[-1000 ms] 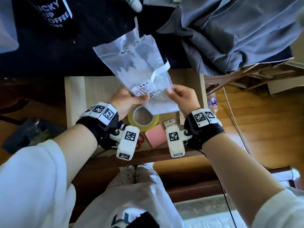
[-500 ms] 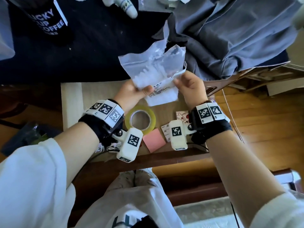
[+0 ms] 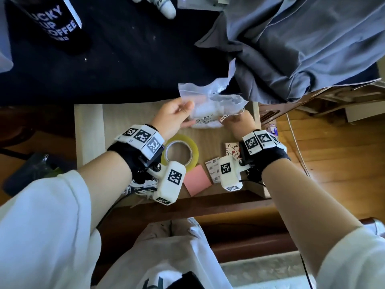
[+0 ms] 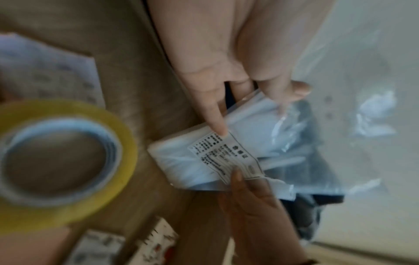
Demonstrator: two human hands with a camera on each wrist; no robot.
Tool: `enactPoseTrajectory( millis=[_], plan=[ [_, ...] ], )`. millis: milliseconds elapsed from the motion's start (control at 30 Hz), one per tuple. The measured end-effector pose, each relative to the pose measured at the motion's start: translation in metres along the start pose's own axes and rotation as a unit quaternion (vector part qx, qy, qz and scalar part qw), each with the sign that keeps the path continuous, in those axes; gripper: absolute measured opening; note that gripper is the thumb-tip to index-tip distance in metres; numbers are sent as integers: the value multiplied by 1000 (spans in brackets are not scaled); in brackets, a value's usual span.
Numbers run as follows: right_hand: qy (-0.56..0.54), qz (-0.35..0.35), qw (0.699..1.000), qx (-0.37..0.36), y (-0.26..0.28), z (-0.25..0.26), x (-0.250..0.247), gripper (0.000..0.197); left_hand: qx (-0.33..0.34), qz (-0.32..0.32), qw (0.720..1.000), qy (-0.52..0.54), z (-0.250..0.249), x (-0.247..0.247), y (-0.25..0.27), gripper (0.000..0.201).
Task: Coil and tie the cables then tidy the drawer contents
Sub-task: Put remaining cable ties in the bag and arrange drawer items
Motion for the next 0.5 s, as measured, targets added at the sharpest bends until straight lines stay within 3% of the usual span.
enactPoseTrajectory(
  millis=[100, 200, 267, 400, 500],
  plan=[
    [-68, 16, 997, -14, -1, 2, 2, 13, -25, -4, 998, 50, 14, -9, 3, 16],
    [-48, 38, 998, 23, -2, -18, 16, 14, -47, 11, 996, -68, 49, -30, 8, 32],
    [-36, 17, 996, 76, -3, -38, 23, 20, -80, 9, 986, -147, 81, -48, 11, 41],
    [57, -2, 987, 147, -3, -65, 35, 36, -71, 6, 956, -284, 118, -68, 13, 47],
    [115, 27, 976, 182, 6, -85, 44, 35, -99, -22, 954, -281, 129, -78, 15, 40]
  ],
)
Point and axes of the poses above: each hand's wrist, its own y-axis away from the middle knuckle, its own x-axis out of the palm, z = x × y, the point moved 8 cm from there along -y, towards the middle knuckle, and after that the axes turned 2 degrees about -z, right-handed, at the moved point
